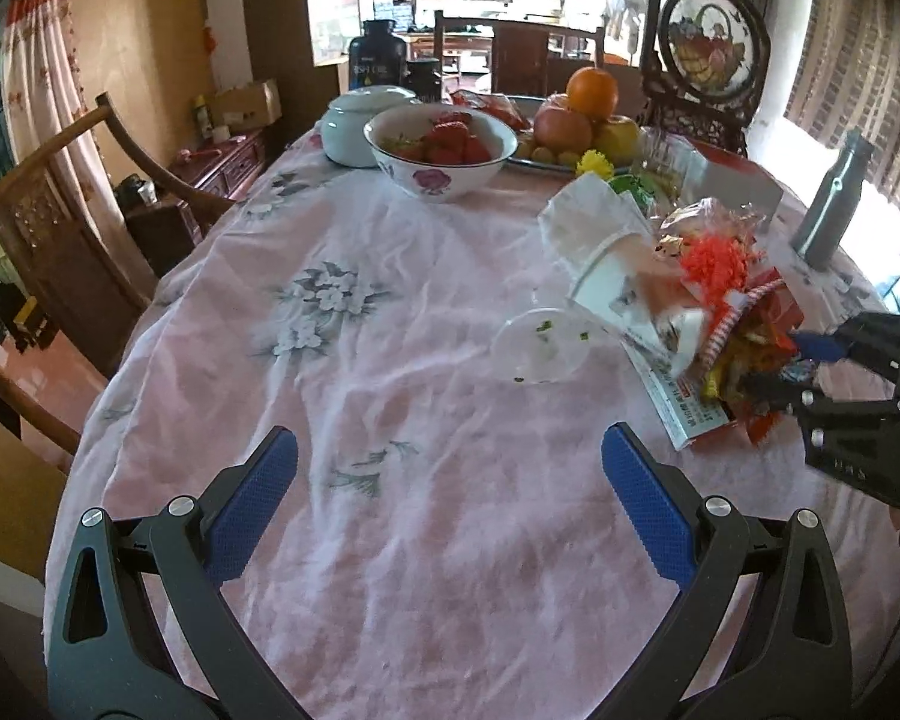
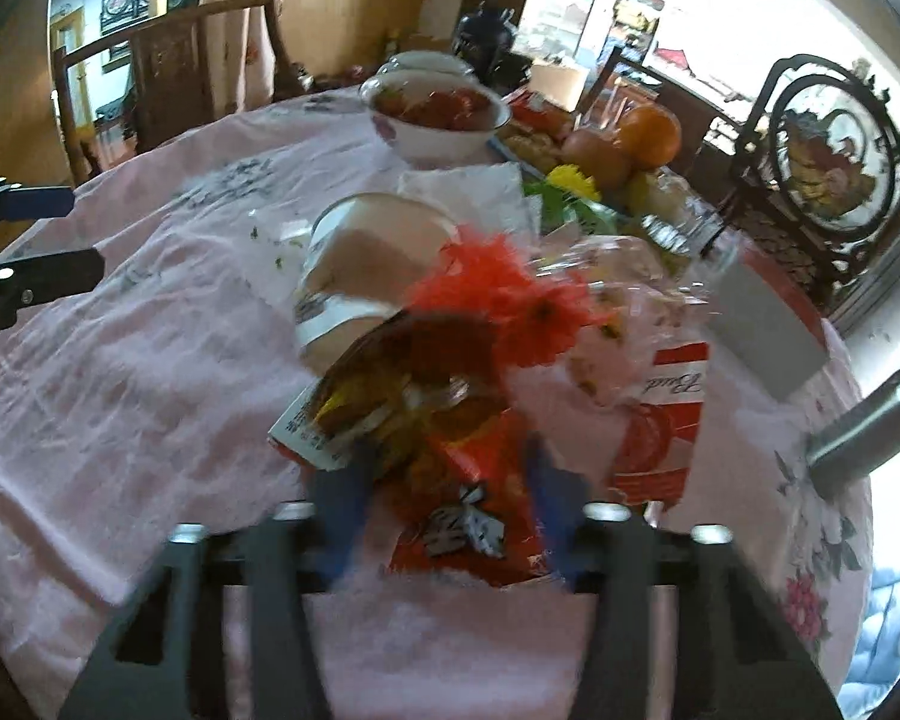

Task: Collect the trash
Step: 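Grasp the red snack bag with the right tool while the left tool grasps the clear plastic cup, then carry the snack bag and plastic cup with both tools to the red wastebasket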

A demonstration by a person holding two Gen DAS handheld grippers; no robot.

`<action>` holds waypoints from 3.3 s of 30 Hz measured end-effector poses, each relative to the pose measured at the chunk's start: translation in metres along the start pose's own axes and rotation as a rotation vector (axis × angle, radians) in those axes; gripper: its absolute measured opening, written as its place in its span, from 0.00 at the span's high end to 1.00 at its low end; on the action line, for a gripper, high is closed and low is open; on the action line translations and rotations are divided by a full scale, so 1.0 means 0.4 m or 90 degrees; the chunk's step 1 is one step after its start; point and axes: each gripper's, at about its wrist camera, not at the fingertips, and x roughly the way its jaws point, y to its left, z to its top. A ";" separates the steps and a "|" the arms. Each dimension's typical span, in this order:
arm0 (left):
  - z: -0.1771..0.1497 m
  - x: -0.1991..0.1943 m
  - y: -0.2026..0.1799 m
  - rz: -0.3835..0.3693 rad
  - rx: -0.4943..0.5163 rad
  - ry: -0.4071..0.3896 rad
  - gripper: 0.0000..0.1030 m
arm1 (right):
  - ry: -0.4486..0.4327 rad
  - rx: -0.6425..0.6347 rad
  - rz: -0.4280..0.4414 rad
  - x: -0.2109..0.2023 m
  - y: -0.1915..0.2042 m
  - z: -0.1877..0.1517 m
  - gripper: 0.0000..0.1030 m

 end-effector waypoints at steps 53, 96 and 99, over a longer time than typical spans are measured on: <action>0.046 0.027 -0.055 -0.075 0.072 -0.026 0.46 | -0.073 0.276 0.099 -0.194 -0.062 -0.192 0.85; -0.721 -0.672 0.751 0.273 -0.348 -0.127 0.46 | -0.127 -0.127 0.497 -0.433 1.104 0.145 0.85; -0.798 -0.625 0.834 0.278 -0.403 -0.080 0.46 | -0.082 -0.148 0.522 -0.355 1.222 0.156 0.85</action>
